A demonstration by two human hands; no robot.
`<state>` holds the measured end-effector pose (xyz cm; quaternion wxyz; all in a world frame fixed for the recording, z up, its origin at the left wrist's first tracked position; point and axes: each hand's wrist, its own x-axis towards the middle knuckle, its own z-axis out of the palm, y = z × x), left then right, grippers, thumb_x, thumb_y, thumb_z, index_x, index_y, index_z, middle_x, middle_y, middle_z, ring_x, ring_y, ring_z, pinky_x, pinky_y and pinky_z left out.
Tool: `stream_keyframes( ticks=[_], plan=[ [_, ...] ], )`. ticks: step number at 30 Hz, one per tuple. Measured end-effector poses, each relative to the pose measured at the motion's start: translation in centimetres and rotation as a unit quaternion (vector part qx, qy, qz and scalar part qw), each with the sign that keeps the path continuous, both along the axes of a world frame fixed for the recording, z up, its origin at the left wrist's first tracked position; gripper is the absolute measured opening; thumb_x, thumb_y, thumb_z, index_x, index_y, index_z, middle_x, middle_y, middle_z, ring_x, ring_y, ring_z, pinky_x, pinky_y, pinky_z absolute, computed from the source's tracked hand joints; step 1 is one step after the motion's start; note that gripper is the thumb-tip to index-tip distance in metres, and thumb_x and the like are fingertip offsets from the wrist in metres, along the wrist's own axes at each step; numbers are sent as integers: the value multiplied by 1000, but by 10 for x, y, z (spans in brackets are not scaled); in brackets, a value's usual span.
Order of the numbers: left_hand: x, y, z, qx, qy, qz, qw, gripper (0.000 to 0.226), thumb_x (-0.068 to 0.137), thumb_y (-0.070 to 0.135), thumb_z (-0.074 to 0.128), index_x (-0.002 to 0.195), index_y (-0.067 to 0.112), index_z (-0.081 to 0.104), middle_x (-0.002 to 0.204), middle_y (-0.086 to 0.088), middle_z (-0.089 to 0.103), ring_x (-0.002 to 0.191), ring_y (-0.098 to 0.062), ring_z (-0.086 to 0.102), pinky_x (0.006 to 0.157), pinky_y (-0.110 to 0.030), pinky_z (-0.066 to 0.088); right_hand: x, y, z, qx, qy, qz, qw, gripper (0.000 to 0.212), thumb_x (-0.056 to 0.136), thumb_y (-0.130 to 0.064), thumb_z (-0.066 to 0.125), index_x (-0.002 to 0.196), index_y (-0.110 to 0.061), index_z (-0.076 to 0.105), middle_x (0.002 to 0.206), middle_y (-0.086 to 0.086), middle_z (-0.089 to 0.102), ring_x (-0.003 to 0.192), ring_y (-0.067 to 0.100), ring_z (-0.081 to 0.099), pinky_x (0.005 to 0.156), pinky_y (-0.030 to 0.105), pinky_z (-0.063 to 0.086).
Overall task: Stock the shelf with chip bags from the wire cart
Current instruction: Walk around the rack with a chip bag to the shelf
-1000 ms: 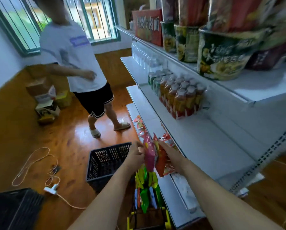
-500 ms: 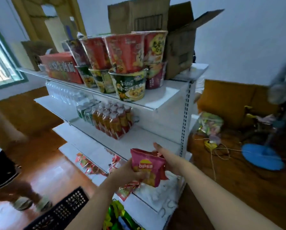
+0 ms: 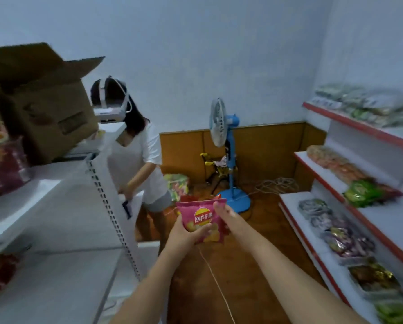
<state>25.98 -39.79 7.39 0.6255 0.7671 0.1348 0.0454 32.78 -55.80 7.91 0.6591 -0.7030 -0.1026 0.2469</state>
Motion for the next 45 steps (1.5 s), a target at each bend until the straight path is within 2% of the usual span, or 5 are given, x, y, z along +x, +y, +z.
stream_keyframes(
  ticks=[10,21,27,39,45],
  plan=[
    [242,-260,3,-74,80,-252,962,35,88,33,70,116,28,49,100,5,67,84,-12,70,60,-16,56,158,-256,-8,2,-36,-270,962,49,78,-52,72,119,-31,56,106,-12,68,91,1,65,71,17,55],
    [332,-535,-47,-108,169,-453,868,37,86,30,72,119,19,57,102,-5,74,91,-26,73,78,-36,61,172,-505,-62,-17,13,-522,853,59,82,-60,63,133,-34,50,116,-10,66,92,6,68,68,17,56],
    [372,-610,-86,-36,163,-539,826,42,89,26,70,124,16,50,100,5,66,85,-12,68,59,-18,55,180,-553,-101,1,60,-596,801,74,64,-62,78,127,-34,51,115,-9,68,100,15,70,87,42,59],
    [619,-681,-215,156,45,-624,764,54,78,82,50,120,49,54,112,-2,65,102,-20,66,91,-44,57,402,-576,-150,3,102,-715,691,48,84,-39,71,126,-26,51,117,0,66,93,14,64,71,24,49],
    [678,-683,-151,131,91,-689,707,30,98,40,54,125,27,51,100,4,67,81,-10,64,66,-15,48,472,-590,-163,-15,130,-749,649,48,92,-41,61,136,-29,48,127,0,62,109,23,62,91,38,53]
  ],
)
